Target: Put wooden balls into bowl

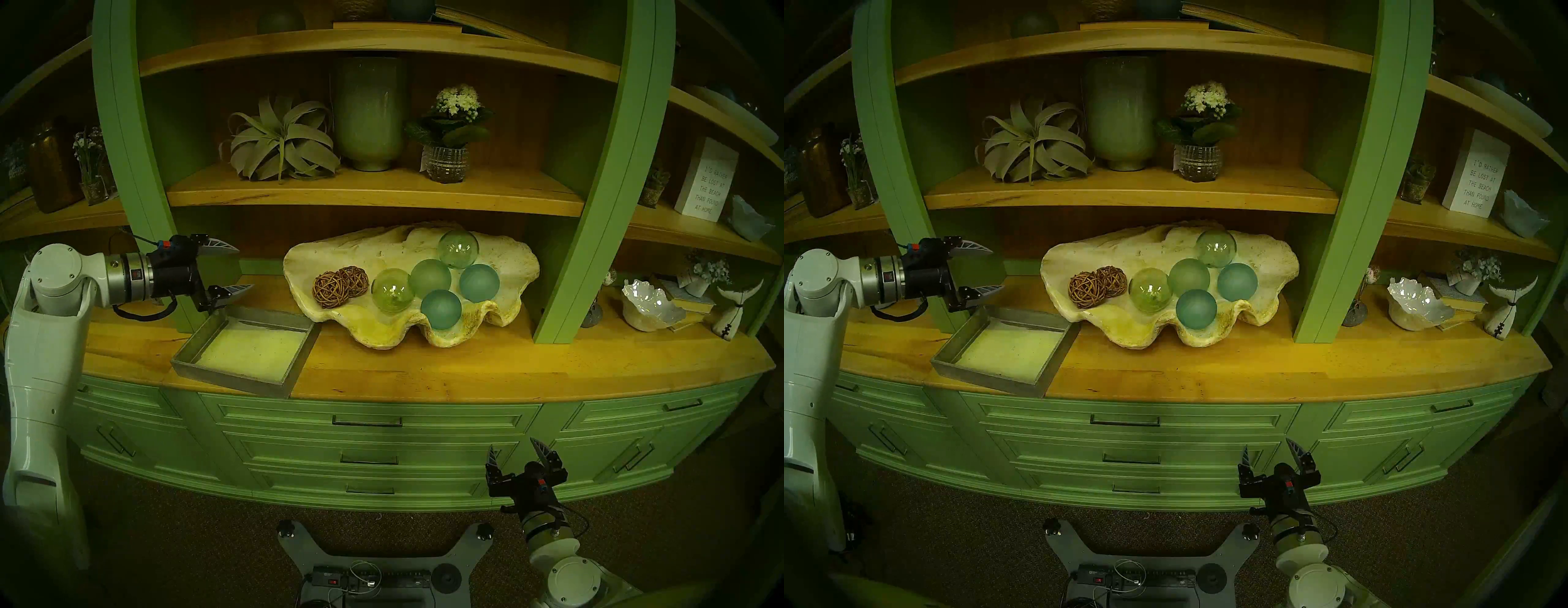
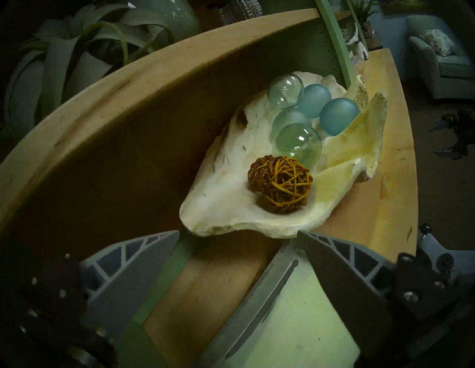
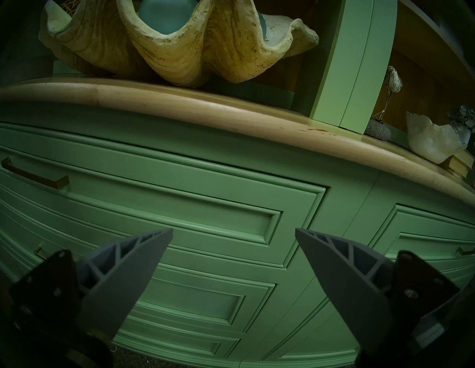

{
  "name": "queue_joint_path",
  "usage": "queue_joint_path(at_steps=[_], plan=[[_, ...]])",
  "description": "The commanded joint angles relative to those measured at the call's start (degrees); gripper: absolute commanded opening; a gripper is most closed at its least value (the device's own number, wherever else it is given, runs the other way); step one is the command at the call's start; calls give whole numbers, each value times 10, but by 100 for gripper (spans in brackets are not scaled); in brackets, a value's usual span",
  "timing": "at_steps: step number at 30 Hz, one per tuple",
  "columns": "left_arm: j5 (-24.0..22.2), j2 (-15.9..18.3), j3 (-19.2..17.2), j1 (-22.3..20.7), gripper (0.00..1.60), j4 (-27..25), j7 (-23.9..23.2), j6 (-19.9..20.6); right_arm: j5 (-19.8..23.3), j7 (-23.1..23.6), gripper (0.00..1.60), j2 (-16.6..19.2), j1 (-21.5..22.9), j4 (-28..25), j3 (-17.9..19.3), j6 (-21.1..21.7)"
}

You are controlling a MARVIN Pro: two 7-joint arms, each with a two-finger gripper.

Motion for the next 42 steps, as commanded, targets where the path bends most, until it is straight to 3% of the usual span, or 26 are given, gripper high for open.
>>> queue_joint_path(at_steps=[1, 12, 15, 16, 18, 20, 25, 32, 38, 42], plan=[[-29, -17, -86, 68, 160, -20, -5, -26, -1, 0, 160, 0, 4, -13, 1, -4], [-75, -103, -205, 171, 160, -36, -15, -60, -1, 0, 160, 0, 4, -14, 1, -4], [-83, -115, -215, 181, 160, -40, -17, -72, -1, 0, 160, 0, 4, -14, 1, -4], [-91, -138, -243, 205, 160, -61, -18, -89, -1, 0, 160, 0, 4, -15, 1, -4], [-89, -141, -241, 204, 160, -61, -20, -97, -1, 0, 160, 0, 3, -15, 1, -4], [-92, -168, -267, 226, 160, -86, -17, -123, -1, 0, 160, 0, 3, -17, 2, -4], [-84, -183, -272, 226, 160, -94, -11, -154, 0, -1, 160, 1, 1, -19, 2, -2], [-73, -182, -267, 223, 160, -92, -5, -164, 0, -1, 160, 1, 1, -20, 2, -2], [-62, -168, -261, 210, 160, -81, -1, -171, 0, -1, 160, 1, 1, -19, 2, -2], [-82, -152, -260, 204, 160, -62, -24, -172, 0, -1, 160, 1, 1, -19, 2, -2]])
